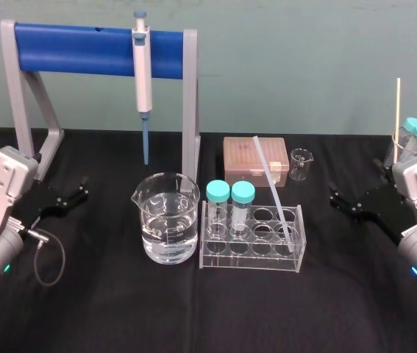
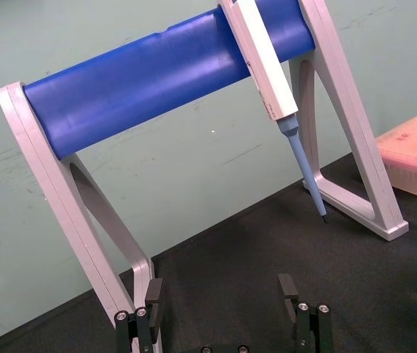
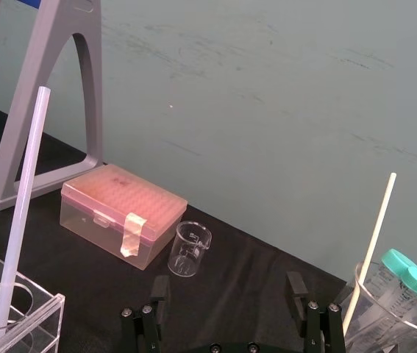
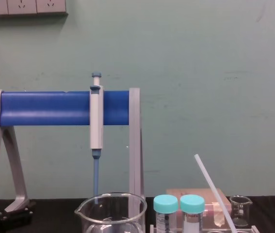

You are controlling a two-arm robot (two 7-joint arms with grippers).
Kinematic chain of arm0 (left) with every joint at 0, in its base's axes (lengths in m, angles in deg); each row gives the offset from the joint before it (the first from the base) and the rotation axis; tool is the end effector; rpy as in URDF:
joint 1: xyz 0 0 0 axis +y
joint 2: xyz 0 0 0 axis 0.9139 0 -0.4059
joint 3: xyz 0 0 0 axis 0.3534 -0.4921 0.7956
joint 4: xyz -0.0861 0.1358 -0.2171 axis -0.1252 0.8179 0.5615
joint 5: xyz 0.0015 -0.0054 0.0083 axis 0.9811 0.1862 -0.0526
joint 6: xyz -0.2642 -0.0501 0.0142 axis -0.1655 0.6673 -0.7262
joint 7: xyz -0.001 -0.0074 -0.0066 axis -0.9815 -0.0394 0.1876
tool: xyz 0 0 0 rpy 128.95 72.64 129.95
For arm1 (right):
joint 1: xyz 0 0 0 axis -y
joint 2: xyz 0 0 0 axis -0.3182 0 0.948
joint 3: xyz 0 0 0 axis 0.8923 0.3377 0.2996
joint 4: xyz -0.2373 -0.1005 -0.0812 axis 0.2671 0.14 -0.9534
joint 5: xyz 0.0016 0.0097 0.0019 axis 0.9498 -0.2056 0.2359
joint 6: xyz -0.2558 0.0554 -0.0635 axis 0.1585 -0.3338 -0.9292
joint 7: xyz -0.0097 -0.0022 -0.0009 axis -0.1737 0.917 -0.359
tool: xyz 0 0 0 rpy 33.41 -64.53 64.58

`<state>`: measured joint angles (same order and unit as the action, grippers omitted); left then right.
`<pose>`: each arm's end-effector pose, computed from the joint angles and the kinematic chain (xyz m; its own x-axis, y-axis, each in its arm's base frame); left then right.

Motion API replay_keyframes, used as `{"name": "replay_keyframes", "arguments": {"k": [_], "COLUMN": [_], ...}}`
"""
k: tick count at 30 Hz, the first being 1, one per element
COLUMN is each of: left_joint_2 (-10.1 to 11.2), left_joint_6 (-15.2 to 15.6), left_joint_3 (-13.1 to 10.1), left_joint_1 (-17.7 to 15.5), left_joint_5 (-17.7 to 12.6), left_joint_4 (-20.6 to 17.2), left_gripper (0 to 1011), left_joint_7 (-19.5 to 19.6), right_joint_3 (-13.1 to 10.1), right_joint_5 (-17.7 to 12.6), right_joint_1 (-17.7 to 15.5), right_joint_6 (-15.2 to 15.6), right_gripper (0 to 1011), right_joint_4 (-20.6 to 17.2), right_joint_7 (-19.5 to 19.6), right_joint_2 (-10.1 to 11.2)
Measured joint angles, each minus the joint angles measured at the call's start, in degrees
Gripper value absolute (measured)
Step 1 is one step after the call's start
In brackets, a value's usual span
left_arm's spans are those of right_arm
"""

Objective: Pick up the stirring rod with one hand, then place it down.

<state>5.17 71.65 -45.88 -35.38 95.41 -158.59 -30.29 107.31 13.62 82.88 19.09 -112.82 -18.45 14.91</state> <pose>0.3174 0.0819 -0.2786 0.2920 0.8804 0.3738 -0.9553 0.2871 0.0702 0.3176 -0.0818 -0.2786 0.2923 -0.8802 0.3739 0.9552 0.2874 -0.0703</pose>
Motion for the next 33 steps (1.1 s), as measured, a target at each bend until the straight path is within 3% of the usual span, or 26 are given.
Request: {"name": "replay_keyframes", "arguments": {"k": [33], "left_joint_2": [0.0], "left_joint_6": [0.0], "left_joint_3": [0.0], "left_joint_1": [0.0], "left_joint_5": [0.0], "left_joint_4": [0.0], "left_gripper": [1000], "left_joint_7": [0.0], "right_joint_3": [0.0], "right_joint_5": [0.0], "right_joint_1": [0.0], "right_joint_6": [0.0], "right_gripper": [1000], "right_joint_4": [0.0], "right_joint_7": [0.0], "right_joint_2": [0.0]}}
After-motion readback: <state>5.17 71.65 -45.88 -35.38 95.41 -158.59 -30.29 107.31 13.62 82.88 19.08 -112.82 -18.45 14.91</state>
